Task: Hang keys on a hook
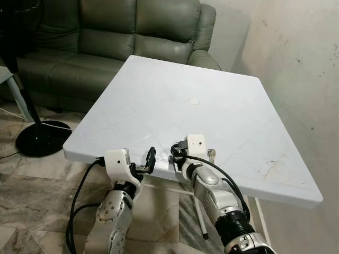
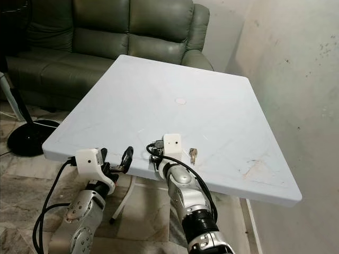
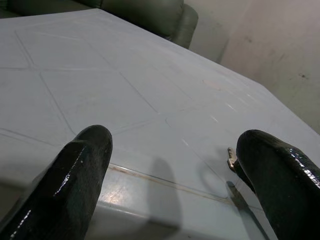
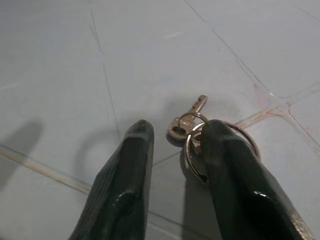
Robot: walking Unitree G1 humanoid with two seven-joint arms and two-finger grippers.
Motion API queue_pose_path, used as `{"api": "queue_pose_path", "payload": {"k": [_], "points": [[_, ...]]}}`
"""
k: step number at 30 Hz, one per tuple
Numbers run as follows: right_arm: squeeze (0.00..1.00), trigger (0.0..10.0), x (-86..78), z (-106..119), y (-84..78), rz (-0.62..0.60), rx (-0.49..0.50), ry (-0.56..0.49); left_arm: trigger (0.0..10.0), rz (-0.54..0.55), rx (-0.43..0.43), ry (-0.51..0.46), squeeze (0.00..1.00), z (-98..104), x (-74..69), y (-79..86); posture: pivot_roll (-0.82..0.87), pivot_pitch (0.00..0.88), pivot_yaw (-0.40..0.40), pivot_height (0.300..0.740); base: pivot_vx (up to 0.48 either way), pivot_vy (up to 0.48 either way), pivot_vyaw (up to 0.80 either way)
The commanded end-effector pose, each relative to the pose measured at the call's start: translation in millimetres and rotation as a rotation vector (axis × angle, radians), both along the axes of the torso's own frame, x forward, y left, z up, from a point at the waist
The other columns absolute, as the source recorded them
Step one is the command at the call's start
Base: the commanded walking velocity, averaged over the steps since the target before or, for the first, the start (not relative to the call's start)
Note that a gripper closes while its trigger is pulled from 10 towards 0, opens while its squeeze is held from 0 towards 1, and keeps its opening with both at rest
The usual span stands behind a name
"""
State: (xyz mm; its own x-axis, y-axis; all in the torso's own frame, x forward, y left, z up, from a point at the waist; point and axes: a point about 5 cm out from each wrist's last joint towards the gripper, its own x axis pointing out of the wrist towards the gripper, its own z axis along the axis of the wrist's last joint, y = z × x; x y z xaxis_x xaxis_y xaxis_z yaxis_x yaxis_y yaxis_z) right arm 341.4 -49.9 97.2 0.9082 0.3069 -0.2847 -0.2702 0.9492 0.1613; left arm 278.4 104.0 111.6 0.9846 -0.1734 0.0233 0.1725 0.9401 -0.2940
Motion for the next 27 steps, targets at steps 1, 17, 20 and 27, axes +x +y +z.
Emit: {"api": "queue_pose_path", "payload": {"k": [1,17,20,27], "points": [[0.0,10.0,1.9,7,12.3,0.02,0.007,0.006,10.0,-0.01,-0.072,-0.016,0.0,9,0.2,-14.9,0.06,0.06,-0.144,0.74,0.0,0.0,0.0],[1.0,10.0,13.3,28,20.6,-0.029,0.108,-0.039,10.0,-0.011,-0.081,-0.02,0.0,10,0.7,-17.2,0.07,0.046,-0.153,0.74,0.0,0.0,0.0],[0.27,10.0,12.0,26,25.0,0.013,0.098,-0.03,10.0,-0.01,-0.082,-0.022,0.0,11,0.8,-17.6,0.07,0.045,-0.155,0.74,0.0,0.0,0.0],[0.0,10.0,11.6,21,31.5,0.047,0.051,-0.015,10.0,-0.01,-0.084,-0.022,0.0,11,1.1,-18.3,0.06,0.048,-0.155,0.74,0.0,0.0,0.0]]}}
